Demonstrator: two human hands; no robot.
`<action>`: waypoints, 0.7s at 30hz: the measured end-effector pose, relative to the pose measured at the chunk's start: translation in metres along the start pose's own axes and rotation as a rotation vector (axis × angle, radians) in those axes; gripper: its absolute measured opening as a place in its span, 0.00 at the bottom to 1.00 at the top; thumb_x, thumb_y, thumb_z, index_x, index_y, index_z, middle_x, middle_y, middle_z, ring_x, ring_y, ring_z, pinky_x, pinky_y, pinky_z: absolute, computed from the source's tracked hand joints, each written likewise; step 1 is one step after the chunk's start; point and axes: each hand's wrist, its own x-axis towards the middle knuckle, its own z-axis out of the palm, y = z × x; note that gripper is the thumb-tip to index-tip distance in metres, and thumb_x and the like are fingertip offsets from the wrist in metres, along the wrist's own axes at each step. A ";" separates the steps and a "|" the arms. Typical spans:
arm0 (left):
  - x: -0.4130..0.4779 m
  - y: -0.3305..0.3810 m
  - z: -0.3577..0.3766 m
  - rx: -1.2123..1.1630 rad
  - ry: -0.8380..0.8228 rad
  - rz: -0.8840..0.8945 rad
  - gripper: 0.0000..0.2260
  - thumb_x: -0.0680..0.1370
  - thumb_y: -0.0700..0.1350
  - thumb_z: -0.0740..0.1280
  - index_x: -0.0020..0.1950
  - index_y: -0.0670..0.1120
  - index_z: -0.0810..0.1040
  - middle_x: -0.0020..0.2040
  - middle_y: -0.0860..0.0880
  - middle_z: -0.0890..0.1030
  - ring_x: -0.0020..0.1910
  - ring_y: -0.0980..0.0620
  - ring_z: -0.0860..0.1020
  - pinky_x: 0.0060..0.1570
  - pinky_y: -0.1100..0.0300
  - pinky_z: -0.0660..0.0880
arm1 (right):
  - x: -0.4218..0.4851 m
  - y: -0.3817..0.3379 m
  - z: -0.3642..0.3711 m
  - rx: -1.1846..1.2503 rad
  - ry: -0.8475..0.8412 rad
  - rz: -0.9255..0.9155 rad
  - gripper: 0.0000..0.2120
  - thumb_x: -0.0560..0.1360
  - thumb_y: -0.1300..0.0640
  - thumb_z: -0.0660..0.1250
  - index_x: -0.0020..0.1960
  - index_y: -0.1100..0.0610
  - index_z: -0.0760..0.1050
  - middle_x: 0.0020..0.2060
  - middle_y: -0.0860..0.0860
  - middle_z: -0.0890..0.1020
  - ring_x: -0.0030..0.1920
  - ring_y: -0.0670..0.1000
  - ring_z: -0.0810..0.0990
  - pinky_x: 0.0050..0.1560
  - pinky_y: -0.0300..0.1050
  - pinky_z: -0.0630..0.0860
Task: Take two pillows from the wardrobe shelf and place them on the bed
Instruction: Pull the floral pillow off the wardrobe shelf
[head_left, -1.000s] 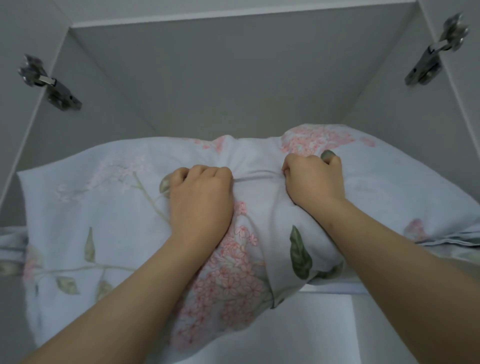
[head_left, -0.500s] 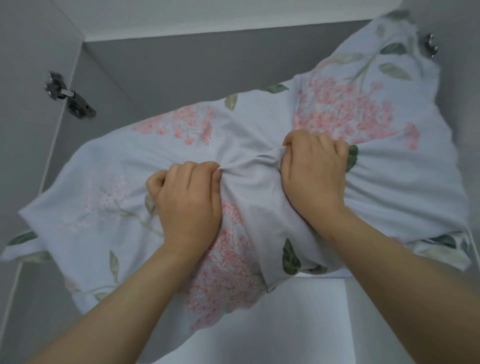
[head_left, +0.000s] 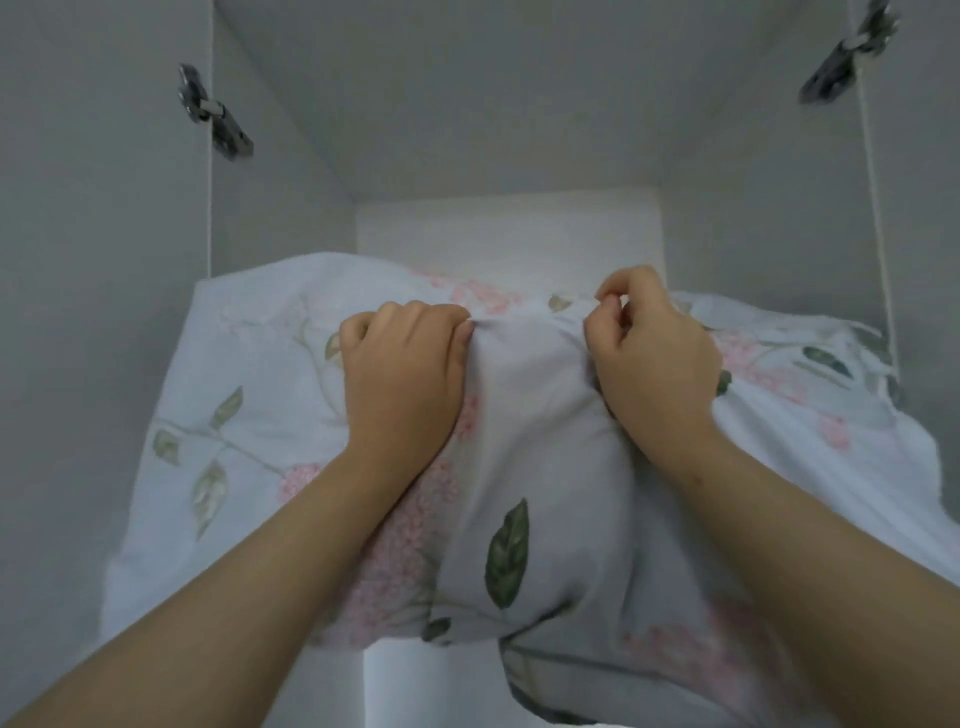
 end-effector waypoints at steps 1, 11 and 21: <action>-0.003 0.001 -0.004 -0.025 -0.023 0.007 0.13 0.77 0.45 0.56 0.40 0.45 0.78 0.32 0.45 0.78 0.32 0.44 0.75 0.40 0.55 0.58 | -0.007 -0.002 -0.003 -0.003 0.002 0.013 0.09 0.76 0.57 0.57 0.52 0.57 0.73 0.29 0.57 0.75 0.35 0.63 0.77 0.38 0.53 0.71; -0.058 0.007 -0.032 -0.251 -0.290 -0.120 0.17 0.78 0.47 0.51 0.41 0.41 0.76 0.35 0.41 0.79 0.33 0.41 0.76 0.40 0.51 0.70 | -0.053 -0.014 -0.027 -0.036 -0.105 0.109 0.07 0.75 0.55 0.57 0.49 0.55 0.73 0.32 0.57 0.78 0.39 0.63 0.77 0.40 0.52 0.71; -0.159 0.035 -0.042 -0.335 -0.660 -0.218 0.25 0.75 0.54 0.44 0.46 0.41 0.75 0.42 0.40 0.80 0.41 0.40 0.77 0.44 0.49 0.71 | -0.153 0.039 -0.021 -0.007 -0.406 0.301 0.06 0.74 0.55 0.59 0.47 0.55 0.74 0.24 0.48 0.70 0.36 0.60 0.76 0.40 0.51 0.72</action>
